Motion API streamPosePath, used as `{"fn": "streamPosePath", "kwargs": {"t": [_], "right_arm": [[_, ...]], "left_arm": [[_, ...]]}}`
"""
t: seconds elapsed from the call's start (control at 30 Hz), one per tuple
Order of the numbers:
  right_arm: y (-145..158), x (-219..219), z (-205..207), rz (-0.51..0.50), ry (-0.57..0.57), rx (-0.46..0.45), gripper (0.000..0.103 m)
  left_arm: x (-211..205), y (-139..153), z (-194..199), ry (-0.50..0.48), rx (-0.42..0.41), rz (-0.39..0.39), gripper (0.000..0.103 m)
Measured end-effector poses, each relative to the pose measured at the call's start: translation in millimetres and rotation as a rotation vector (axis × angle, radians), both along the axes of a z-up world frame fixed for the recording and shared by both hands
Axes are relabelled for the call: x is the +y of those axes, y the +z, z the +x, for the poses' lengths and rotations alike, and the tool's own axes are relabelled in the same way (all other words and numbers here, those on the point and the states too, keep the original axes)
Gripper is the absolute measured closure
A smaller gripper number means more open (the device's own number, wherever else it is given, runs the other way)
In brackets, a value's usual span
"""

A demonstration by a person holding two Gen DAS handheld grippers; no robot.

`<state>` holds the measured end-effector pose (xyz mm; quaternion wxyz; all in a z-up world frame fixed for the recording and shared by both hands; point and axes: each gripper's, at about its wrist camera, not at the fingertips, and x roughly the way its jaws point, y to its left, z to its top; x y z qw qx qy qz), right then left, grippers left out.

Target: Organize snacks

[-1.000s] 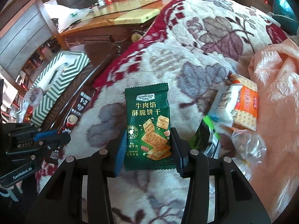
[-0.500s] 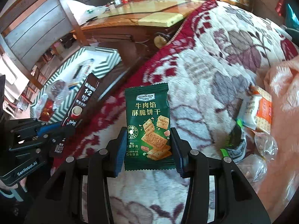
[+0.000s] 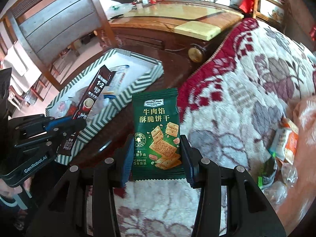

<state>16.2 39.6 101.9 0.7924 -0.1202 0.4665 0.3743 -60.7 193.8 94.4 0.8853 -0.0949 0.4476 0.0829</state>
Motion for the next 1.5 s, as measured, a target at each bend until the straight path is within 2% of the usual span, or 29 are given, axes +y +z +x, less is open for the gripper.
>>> {"fn": "streamPosePath", "kwargs": {"t": [0.6, 0.8, 1.07, 1.37, 1.5], "right_arm": [[11.1, 98.9, -17.9, -0.026, 0.175, -0.014, 0.060], [0.9, 139.5, -7.5, -0.050, 0.207, 0.000, 0.060], [-24.5, 173.2, 25.1, -0.100, 0.174, 0.026, 0.060], [-50.5, 186.0, 33.4, -0.097, 0.179, 0.095, 0.060], [-50.6, 186.8, 33.7, -0.062, 0.167, 0.121, 0.054]], "left_arm": [[91.2, -11.5, -24.3, 0.225, 0.009, -0.069, 0.093], [105.6, -20.5, -26.1, 0.256, 0.027, -0.078, 0.093], [112.3, -33.0, -16.9, 0.262, 0.055, -0.085, 0.093], [114.1, -38.2, -10.7, 0.268, 0.076, -0.072, 0.093], [115.3, -37.7, -11.4, 0.294, 0.078, -0.061, 0.091]]}}
